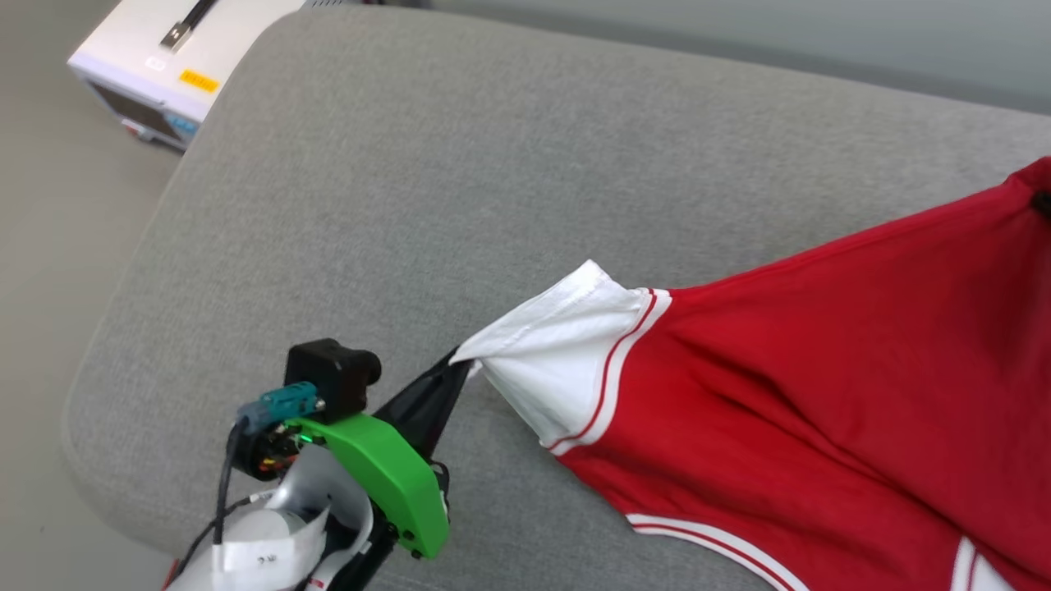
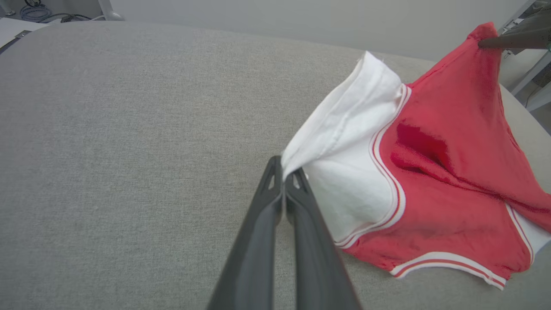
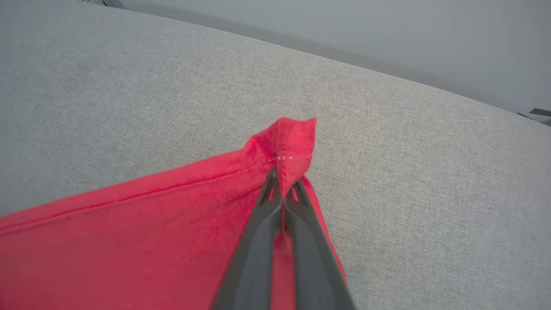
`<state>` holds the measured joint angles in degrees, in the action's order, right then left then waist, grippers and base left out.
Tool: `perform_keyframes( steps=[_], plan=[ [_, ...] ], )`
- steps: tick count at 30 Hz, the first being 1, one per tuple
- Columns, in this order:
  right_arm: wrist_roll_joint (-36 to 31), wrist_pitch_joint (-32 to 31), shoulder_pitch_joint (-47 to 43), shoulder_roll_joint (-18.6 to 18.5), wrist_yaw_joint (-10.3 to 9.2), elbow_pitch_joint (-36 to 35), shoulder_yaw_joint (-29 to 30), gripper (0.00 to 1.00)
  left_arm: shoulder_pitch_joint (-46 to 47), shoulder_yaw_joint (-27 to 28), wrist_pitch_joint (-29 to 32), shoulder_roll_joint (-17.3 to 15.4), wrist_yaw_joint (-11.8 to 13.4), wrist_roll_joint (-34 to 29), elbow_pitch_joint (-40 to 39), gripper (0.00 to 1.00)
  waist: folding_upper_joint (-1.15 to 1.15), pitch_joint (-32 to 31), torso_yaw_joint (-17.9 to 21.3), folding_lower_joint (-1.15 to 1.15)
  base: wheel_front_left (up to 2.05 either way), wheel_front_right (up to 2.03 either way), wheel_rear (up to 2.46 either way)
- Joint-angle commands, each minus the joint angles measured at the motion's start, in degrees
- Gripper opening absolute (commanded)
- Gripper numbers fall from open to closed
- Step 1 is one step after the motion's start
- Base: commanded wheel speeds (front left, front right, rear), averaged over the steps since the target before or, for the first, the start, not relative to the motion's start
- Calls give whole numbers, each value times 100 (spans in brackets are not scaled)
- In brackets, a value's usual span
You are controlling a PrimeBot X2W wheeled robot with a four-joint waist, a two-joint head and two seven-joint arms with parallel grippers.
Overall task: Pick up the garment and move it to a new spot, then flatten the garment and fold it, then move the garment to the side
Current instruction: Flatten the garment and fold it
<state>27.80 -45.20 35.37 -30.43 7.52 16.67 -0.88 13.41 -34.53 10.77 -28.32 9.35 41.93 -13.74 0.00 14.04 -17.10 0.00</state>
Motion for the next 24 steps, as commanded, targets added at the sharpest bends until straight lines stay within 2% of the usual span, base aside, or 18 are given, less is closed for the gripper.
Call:
perform_keyframes(
  steps=[1, 14, 24],
  plan=[
    [159, 219, -26, -62, -3, -164, -8, 0, 199, 182, -14, -123, 71, -14, -105, 0, 0, -494, 458, 0, 0, 0, 0],
    [443, 606, -288, -102, -3, -1295, 66, 0, 885, 958, -234, -462, 255, -126, -423, 0, 0, -1013, 1109, 0, 0, 0, 0],
    [442, 747, -514, 132, -3, -2375, 451, 0, 1523, 1564, -561, -658, 524, -443, -810, 0, 0, -1097, 1488, 0, 0, 0, 0]
  ],
)
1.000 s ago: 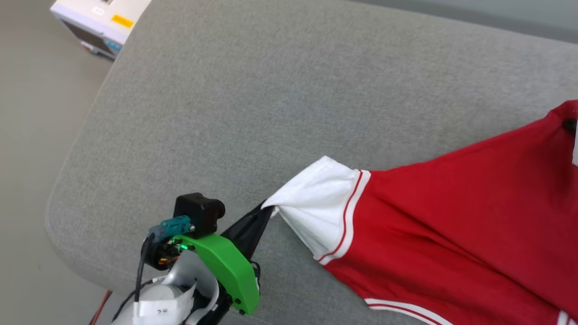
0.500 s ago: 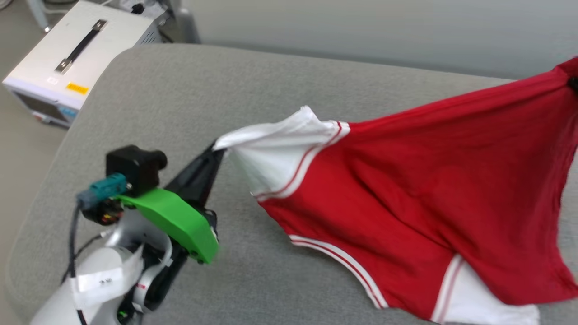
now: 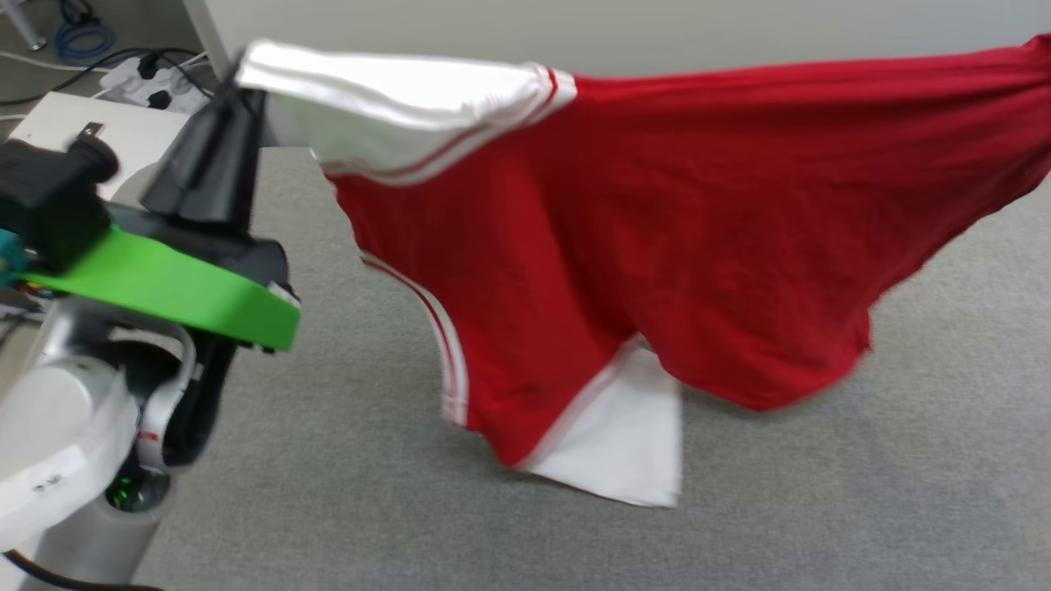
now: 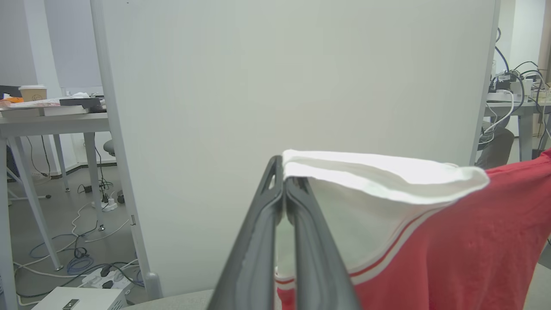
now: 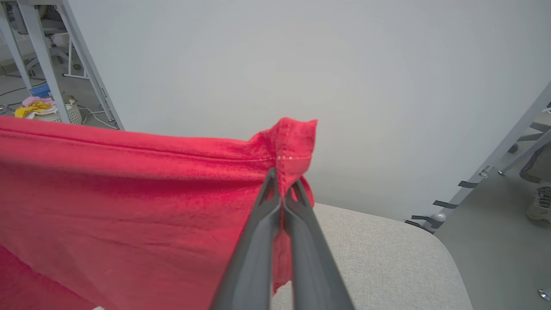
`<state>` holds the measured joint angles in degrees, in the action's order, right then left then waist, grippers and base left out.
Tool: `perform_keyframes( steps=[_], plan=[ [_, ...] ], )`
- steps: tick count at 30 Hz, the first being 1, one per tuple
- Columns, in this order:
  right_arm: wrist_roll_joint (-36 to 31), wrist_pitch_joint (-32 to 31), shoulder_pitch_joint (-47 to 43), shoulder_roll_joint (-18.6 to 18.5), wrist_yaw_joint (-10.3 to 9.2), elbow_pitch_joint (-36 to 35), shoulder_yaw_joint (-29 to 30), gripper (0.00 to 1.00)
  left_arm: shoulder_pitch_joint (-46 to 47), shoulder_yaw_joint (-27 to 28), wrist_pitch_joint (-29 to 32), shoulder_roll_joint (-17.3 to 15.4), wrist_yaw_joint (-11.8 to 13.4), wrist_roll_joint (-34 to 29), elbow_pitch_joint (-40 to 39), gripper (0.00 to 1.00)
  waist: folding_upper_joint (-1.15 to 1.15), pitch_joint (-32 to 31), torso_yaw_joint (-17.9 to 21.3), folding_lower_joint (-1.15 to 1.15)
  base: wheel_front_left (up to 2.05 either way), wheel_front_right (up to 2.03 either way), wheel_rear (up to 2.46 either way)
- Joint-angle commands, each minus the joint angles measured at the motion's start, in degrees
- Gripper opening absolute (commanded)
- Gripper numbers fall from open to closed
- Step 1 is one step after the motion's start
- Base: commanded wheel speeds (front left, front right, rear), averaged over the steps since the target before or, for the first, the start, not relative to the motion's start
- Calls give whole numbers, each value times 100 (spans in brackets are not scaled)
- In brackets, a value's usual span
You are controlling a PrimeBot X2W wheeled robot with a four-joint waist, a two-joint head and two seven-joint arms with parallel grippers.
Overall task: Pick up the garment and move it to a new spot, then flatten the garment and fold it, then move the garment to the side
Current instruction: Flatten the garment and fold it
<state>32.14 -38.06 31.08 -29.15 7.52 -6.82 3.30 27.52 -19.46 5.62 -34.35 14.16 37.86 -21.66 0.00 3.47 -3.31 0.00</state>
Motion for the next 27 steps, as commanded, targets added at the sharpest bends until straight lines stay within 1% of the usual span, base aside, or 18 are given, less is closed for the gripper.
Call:
perform_keyframes(
  steps=[1, 9, 12, 15, 18, 21, 24, 27],
  plan=[
    [9, 47, -91, 25, -3, -104, 64, 0, 180, 104, -69, -67, 61, -62, -55, 0, 0, -28, 134, 0, 0, 0, 0],
    [-104, 217, 48, 250, -3, -661, 389, 0, 869, 400, -57, -309, 88, -289, -260, 0, 0, 314, 297, 0, 0, 0, 0],
    [-134, 280, 195, 297, -3, -771, 486, 0, 1213, 462, 70, -449, 22, -336, -286, 0, 0, 564, 322, 0, 0, 0, 0],
    [-144, 338, 400, 287, -3, -823, 536, 0, 1590, 470, 263, -620, -120, -361, -229, 0, 0, 865, 332, 0, 0, 0, 0],
    [-143, 413, 748, 247, -3, -776, 565, 0, 2072, 465, 485, -829, -359, -359, -40, 0, 0, 1266, 335, 0, 0, 0, 0],
    [-176, 497, 1167, 184, -3, -620, 534, 0, 2625, 433, 681, -965, -636, -314, 237, 0, 0, 1660, 333, 0, 0, 0, 0],
    [-279, 611, 1804, 38, -3, -305, 384, 0, 3409, 368, 900, -1102, -1006, -305, 700, 0, 0, 2157, 332, 0, 0, 0, 0],
    [-401, 778, 2450, -92, -3, 101, 188, 0, 4174, 275, 989, -1142, -1314, -397, 1246, 0, 0, 2533, 326, 0, 0, 0, 0]
  ],
)
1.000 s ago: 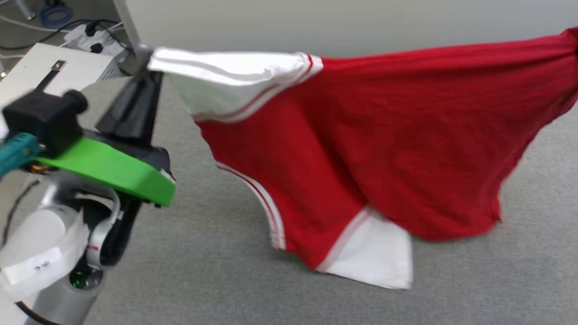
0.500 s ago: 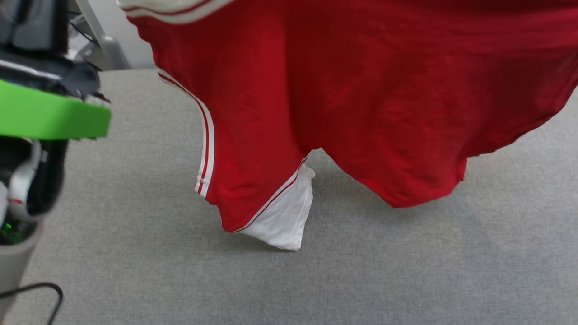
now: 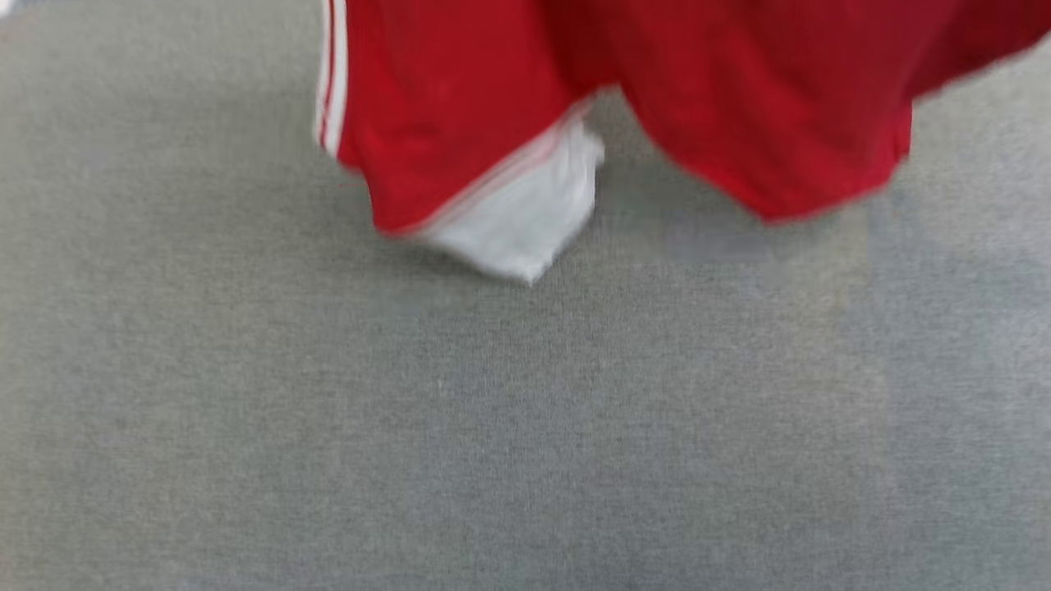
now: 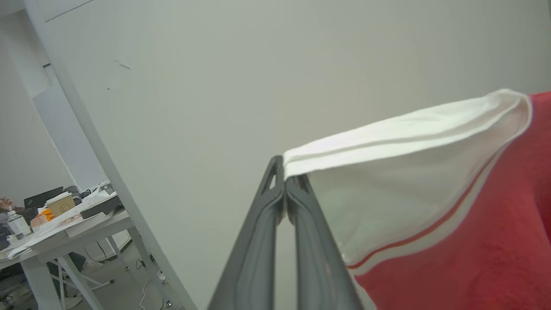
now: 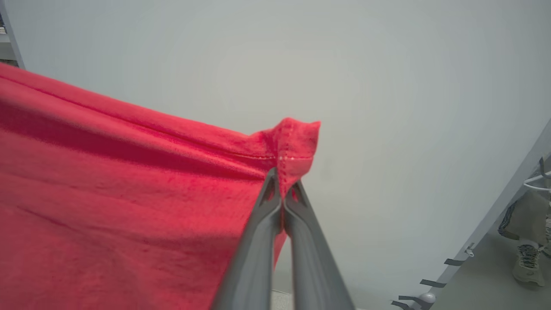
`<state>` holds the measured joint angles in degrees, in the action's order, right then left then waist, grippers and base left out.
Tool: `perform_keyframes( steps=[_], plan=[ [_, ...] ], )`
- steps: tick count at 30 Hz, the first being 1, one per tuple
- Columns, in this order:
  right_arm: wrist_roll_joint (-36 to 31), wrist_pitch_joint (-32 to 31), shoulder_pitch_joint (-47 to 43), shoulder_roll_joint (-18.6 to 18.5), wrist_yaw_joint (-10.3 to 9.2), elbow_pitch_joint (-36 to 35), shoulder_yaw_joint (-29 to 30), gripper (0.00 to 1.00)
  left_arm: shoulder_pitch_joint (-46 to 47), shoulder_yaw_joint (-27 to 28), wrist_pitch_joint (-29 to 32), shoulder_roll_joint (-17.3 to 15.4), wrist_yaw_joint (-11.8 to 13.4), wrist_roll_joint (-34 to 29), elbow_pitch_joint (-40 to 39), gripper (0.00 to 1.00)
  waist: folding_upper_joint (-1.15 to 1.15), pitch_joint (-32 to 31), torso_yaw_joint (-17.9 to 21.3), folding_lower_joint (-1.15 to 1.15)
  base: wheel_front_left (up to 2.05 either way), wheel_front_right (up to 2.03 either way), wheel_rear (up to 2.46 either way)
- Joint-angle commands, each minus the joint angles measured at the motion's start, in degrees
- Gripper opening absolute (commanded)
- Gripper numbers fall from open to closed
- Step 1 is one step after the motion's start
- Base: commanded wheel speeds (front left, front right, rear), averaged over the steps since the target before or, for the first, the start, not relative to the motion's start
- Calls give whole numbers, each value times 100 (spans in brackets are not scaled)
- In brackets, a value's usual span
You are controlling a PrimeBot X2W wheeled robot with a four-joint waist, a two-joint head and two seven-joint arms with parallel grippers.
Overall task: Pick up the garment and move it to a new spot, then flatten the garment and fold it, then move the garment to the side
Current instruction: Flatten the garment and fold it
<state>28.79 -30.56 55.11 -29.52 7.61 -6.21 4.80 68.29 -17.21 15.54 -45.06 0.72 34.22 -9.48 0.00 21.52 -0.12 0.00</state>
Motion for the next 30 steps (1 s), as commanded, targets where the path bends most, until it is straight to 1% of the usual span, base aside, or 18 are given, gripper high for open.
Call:
perform_keyframes(
  steps=[1, 5, 7, 9, 12, 16, 20, 23, 27, 30],
  plan=[
    [-117, 119, 324, -93, -12, 221, -25, 0, 400, -2, 11, -50, -77, -85, 245, 0, 0, 863, 7, 0, 0, 0, 0],
    [-336, 465, 1287, -137, -12, 950, -236, 0, 1482, -232, -18, 65, -410, -387, 1037, 0, 0, 1259, 37, 0, 0, 0, 0],
    [-501, 689, 1828, -122, -12, 1418, -376, 0, 2139, -382, -129, 200, -536, -593, 1553, 0, 0, 1444, 56, 0, 0, 0, 0],
    [-652, 922, 2294, -71, -12, 1843, -472, 0, 2704, -493, -286, 332, -604, -778, 2015, 0, 0, 1586, 83, 0, 0, 0, 0],
    [-904, 1314, 2952, 39, -12, 2514, -557, 0, 3536, -612, -683, 572, -670, -1016, 2815, 0, 0, 1758, 101, 0, 0, 0, 0],
    [-1152, 1731, 3512, 236, -12, 3218, -631, 0, 4177, -801, -1191, 854, -723, -1221, 3664, 0, 0, 1881, 93, 0, 0, 0, 0],
    [-1298, 2098, 3739, 411, -12, 3724, -714, 0, 4416, -942, -1665, 1057, -761, -1254, 4350, 0, 0, 1970, 55, 0, 0, 0, 0],
    [-1286, 2292, 3678, 549, -12, 4009, -807, 0, 4248, -1037, -2018, 1189, -779, -1198, 4780, 0, 0, 1978, 19, 0, 0, 0, 0],
    [-1159, 2551, 3359, 670, -12, 4273, -997, 0, 3722, -1220, -2467, 1386, -800, -1060, 5206, 0, 0, 1898, -62, 0, 0, 0, 0],
    [-1009, 2747, 2942, 738, -12, 4419, -1222, 0, 3098, -1317, -2764, 1594, -807, -894, 5405, 0, 0, 1709, -124, 0, 0, 0, 0]
  ],
)
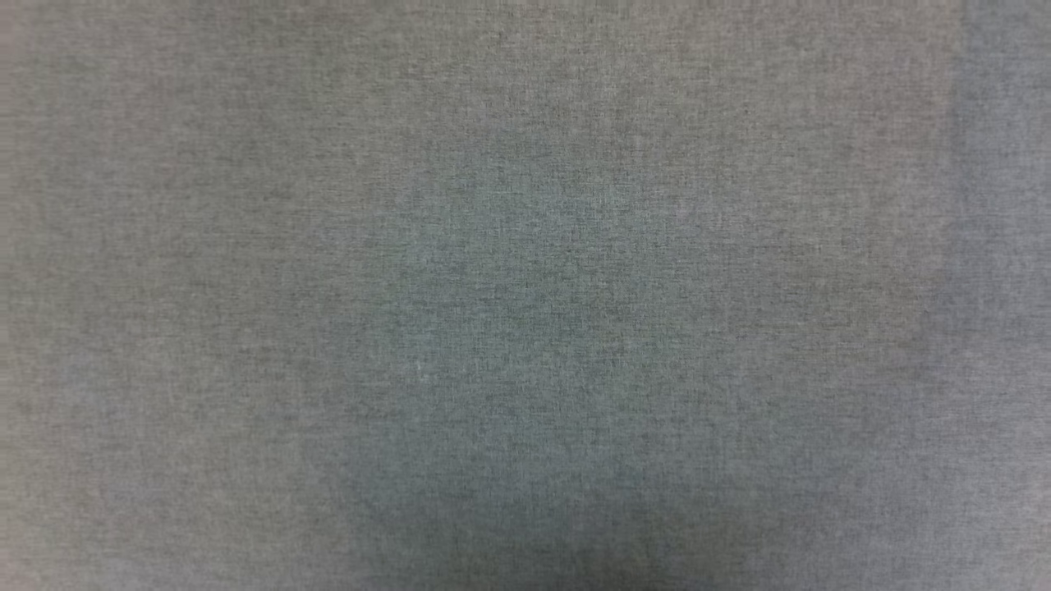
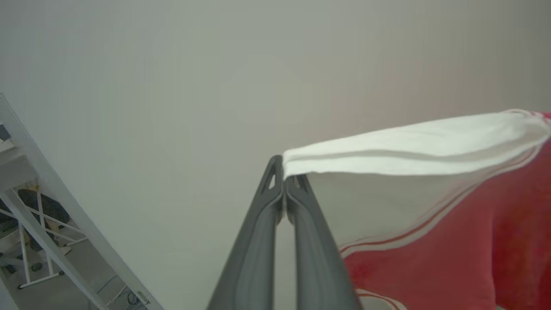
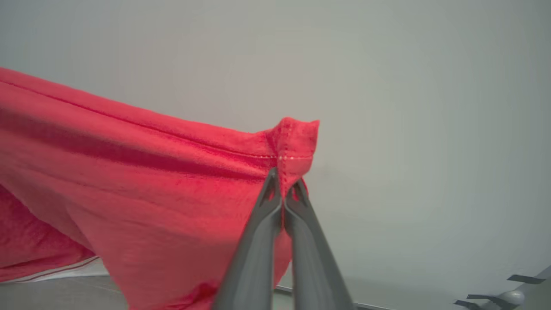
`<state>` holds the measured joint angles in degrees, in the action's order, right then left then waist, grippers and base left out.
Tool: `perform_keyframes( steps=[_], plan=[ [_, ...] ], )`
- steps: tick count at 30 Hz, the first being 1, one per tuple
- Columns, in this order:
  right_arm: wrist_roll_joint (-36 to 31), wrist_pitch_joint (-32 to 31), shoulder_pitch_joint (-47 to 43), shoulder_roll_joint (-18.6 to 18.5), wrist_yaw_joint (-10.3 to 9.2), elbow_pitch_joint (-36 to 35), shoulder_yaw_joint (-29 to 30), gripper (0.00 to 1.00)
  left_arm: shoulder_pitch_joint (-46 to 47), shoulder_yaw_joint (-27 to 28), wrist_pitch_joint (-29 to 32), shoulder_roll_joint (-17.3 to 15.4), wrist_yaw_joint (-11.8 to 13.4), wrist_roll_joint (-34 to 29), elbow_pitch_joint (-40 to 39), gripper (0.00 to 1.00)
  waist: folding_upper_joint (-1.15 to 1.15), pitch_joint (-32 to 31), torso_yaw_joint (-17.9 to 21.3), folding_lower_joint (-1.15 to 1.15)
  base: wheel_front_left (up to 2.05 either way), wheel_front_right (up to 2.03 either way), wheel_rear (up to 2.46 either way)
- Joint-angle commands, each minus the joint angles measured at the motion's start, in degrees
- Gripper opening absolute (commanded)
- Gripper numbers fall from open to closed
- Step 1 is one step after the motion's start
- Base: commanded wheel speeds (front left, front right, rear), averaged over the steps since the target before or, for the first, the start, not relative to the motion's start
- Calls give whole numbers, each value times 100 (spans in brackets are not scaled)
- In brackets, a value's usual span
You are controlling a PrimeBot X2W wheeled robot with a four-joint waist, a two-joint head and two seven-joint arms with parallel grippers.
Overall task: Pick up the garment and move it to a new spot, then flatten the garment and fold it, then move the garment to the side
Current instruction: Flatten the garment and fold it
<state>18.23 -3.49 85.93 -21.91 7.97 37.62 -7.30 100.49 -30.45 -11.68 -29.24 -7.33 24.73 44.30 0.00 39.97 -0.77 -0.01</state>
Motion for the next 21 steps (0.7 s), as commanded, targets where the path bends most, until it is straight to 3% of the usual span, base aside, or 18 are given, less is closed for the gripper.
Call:
perform_keyframes(
  steps=[1, 12, 21],
  plan=[
    [99, 87, -277, -7, -48, 70, -94, 0, -315, -9, -104, 65, -2, 102, 61, 0, 0, -207, -71, 1, 0, 0, 0],
    [936, 422, -2175, 39, -48, 261, -858, 0, -3107, -63, -327, 599, 60, 553, -280, 0, 0, -1438, -184, 1, 0, 0, 0],
    [1760, 431, -3858, -71, -48, 245, -1246, 0, -5512, -168, -274, 677, 305, 914, -860, 0, 0, -2510, -288, 1, 0, 0, 0]
  ],
)
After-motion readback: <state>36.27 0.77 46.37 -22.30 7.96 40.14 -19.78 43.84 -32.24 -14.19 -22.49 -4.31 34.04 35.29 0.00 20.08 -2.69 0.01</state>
